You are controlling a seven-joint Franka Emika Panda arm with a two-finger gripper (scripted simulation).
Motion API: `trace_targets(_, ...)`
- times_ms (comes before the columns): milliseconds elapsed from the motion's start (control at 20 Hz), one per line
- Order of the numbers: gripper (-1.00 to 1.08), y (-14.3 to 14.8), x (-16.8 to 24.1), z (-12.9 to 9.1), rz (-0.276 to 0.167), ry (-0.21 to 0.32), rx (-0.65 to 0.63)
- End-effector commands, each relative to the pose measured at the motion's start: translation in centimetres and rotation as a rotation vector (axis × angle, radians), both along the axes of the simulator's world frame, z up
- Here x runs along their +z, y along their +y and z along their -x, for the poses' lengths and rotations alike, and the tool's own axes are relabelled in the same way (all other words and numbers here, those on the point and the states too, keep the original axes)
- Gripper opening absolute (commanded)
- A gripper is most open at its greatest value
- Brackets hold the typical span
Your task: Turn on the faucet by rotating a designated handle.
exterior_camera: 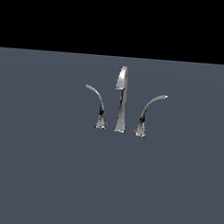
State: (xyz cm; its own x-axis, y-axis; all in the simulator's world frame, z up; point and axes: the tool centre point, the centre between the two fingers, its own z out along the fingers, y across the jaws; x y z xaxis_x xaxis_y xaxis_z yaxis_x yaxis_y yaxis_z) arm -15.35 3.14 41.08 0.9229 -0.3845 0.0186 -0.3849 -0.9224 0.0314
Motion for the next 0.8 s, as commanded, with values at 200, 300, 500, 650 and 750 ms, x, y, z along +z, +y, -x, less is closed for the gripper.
trace_targets(200,-1.00,-0.7,-3.2,-3.9,-0.006,-0.003,-0.180)
trace_targets(300,-1.00,-1.1,-4.2,-5.1,-0.008,-0.004,-0.235)
trace_targets(500,-1.00,-2.0,-6.2,-7.3,-0.011,-0.005,-0.346)
trace_targets(650,-1.00,-2.9,-7.7,-9.0,-0.013,-0.007,-0.430)
trace_targets(750,-1.00,-3.5,-8.7,-10.1,-0.015,-0.007,-0.487)
